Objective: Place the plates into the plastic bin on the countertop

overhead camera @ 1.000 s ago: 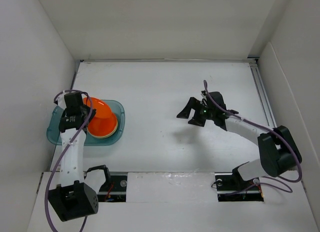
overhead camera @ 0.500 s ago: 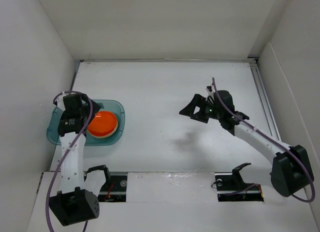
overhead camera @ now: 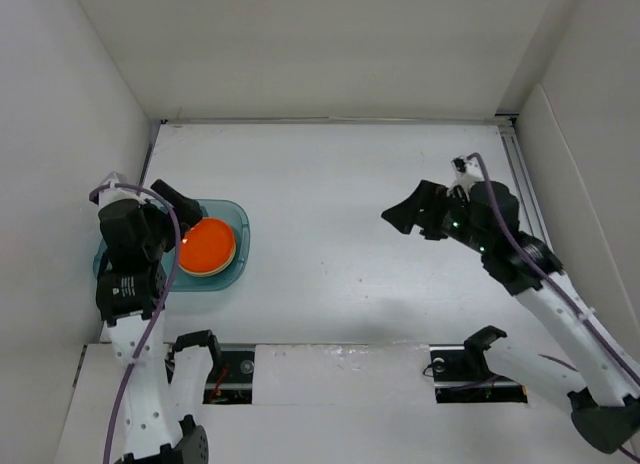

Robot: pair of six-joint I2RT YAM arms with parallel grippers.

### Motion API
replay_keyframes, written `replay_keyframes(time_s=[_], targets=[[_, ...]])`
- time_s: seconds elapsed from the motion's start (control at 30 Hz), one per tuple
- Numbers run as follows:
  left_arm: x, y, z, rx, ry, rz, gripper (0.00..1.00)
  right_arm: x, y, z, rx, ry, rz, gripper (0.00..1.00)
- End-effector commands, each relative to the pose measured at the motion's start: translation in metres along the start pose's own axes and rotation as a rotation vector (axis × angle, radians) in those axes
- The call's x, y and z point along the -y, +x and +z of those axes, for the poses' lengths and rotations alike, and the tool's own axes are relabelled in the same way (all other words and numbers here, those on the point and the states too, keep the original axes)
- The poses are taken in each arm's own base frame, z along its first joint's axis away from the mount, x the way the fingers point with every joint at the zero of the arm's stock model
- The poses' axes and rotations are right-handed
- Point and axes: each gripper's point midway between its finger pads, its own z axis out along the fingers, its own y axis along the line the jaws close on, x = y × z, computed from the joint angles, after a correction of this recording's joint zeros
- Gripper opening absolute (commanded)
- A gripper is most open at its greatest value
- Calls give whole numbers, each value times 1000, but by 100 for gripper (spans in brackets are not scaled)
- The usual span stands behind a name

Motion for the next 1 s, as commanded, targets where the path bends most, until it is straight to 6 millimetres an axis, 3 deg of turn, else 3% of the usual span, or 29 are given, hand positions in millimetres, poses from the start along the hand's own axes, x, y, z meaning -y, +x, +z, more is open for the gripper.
replay_keyframes(time_s=[0.0,0.17,0.27,0.33,0.53,0.67,0.73,0.97], targets=[[28,-18,-39,74,150,87,100,-21,-38,-66,179,45,-92,100],[31,-33,-89,233,198,74,100,-38,-64,-141,294,64,-108,100],[40,-31,-123,306,300,41,100,-37,-60,-168,301,59,-108,100],[44,-28,-131,314,333,39,100,-38,-59,-190,316,49,-119,100],[41,-11,-115,251,343,25,100,-34,-56,-235,362,39,-125,100],[35,-5,-109,237,329,23,100,-29,-57,-255,411,38,-117,100],[32,-4,-107,242,319,20,100,-28,-57,-262,426,40,-115,100],[27,-9,-108,267,285,13,100,-28,-58,-256,418,47,-116,100]])
